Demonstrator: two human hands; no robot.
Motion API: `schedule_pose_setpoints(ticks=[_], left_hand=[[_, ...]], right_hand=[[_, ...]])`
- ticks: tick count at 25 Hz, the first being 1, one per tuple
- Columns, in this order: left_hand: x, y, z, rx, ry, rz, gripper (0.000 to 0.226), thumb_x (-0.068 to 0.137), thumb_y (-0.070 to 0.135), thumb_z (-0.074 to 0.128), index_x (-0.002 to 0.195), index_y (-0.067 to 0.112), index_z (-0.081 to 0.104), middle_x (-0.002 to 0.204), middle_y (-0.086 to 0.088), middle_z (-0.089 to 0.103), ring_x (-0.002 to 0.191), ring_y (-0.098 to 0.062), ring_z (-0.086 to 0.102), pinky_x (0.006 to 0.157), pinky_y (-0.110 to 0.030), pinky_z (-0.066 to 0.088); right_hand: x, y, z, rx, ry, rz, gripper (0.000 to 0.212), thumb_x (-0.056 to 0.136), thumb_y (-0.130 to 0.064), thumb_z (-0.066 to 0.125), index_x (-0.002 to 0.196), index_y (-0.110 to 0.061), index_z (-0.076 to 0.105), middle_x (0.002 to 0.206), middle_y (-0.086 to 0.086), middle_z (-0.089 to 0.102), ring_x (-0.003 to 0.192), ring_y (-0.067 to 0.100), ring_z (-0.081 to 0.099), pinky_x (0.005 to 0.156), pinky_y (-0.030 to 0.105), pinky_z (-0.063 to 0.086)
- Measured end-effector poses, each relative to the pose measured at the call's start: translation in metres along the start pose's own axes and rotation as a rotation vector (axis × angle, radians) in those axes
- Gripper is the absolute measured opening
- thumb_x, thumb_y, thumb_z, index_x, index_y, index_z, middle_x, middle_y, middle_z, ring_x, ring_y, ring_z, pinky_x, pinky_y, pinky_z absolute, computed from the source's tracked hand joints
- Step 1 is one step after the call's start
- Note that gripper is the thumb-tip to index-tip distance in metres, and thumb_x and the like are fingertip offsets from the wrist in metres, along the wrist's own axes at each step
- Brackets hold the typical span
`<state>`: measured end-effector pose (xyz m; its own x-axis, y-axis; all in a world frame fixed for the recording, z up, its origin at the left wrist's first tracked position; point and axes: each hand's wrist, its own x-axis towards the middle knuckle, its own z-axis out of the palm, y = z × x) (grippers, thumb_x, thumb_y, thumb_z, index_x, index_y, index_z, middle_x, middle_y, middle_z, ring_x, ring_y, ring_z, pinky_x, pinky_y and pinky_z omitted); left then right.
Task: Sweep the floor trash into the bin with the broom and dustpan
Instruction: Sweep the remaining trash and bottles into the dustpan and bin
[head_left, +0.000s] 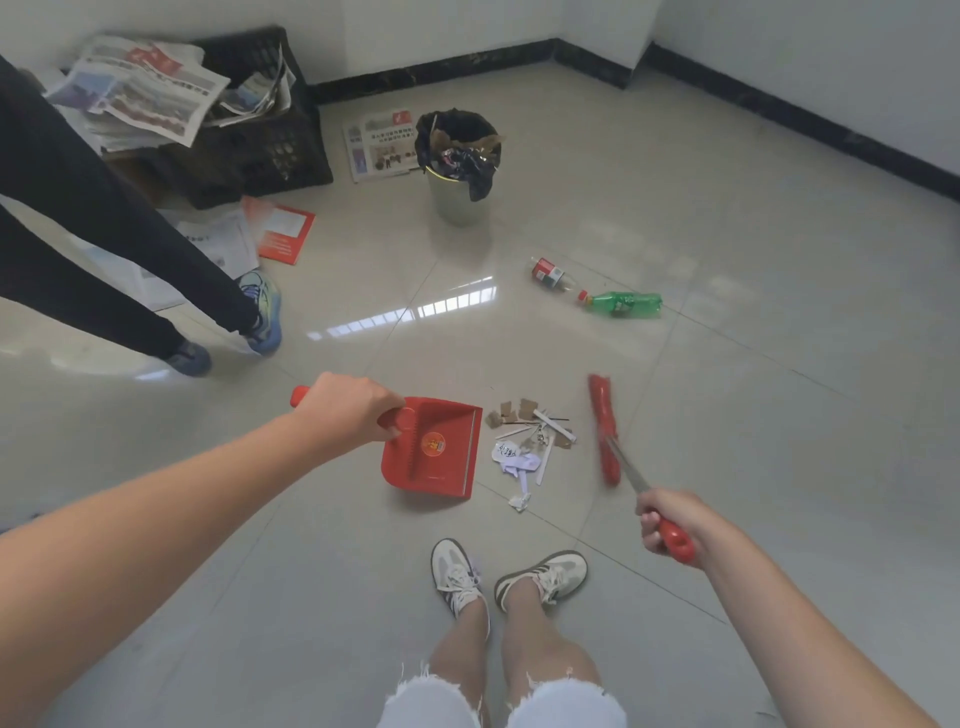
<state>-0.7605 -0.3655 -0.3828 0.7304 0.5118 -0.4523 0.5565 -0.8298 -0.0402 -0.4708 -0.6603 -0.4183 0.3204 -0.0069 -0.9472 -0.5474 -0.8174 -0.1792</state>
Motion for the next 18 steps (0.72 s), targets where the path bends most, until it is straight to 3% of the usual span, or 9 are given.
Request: schedule_pose_setpoints(ticks=[4, 8, 10, 13, 18], left_hand=[[0.006, 0.003, -0.004, -0.03, 0.009, -0.001, 0.022, 0.083, 0.044, 0.055, 0.089, 0.024, 0.062, 0.076, 0.006, 0.064, 0.07, -0.018, 0.059, 0.051, -0.022, 0.03], [0.017, 0.023, -0.013, -0.045, -0.007, 0.031, 0.025, 0.083, 0.044, 0.056, 0.074, 0.022, 0.051, 0.067, 0.006, 0.052, 0.066, -0.019, 0.052, 0.05, -0.022, 0.025], [0.023, 0.027, -0.016, -0.057, 0.001, 0.047, 0.026, 0.083, 0.044, 0.054, 0.072, 0.021, 0.05, 0.065, 0.005, 0.05, 0.065, -0.019, 0.052, 0.049, -0.022, 0.024], [0.018, 0.022, -0.013, -0.048, 0.005, 0.064, 0.026, 0.084, 0.044, 0.055, 0.074, 0.021, 0.053, 0.065, 0.005, 0.051, 0.063, -0.019, 0.051, 0.047, -0.022, 0.023], [-0.017, -0.004, 0.012, -0.083, 0.026, 0.021, 0.023, 0.085, 0.046, 0.056, 0.085, 0.024, 0.061, 0.072, 0.005, 0.062, 0.068, -0.019, 0.056, 0.048, -0.022, 0.027]], right_hand=[[-0.008, 0.012, 0.041, -0.019, -0.087, 0.023, 0.052, 0.083, 0.011, 0.036, 0.12, -0.024, 0.042, 0.055, 0.003, 0.038, 0.027, 0.007, 0.036, 0.036, 0.012, 0.033], [-0.041, 0.028, 0.081, -0.156, -0.214, 0.004, 0.043, 0.079, 0.009, 0.037, 0.113, -0.013, 0.052, 0.044, 0.002, 0.037, 0.031, 0.01, 0.033, 0.036, 0.014, 0.034], [-0.057, 0.033, 0.103, -0.181, -0.285, 0.015, 0.048, 0.079, 0.008, 0.038, 0.122, -0.009, 0.054, 0.045, 0.001, 0.039, 0.031, 0.009, 0.035, 0.037, 0.013, 0.033], [-0.072, 0.034, 0.127, -0.091, -0.38, 0.05, 0.057, 0.079, 0.008, 0.039, 0.133, -0.009, 0.048, 0.057, 0.002, 0.039, 0.03, 0.006, 0.039, 0.04, 0.011, 0.031], [-0.086, 0.026, 0.102, -0.213, -0.345, -0.021, 0.048, 0.081, 0.007, 0.041, 0.125, -0.007, 0.055, 0.045, 0.001, 0.038, 0.031, 0.008, 0.034, 0.039, 0.012, 0.03]])
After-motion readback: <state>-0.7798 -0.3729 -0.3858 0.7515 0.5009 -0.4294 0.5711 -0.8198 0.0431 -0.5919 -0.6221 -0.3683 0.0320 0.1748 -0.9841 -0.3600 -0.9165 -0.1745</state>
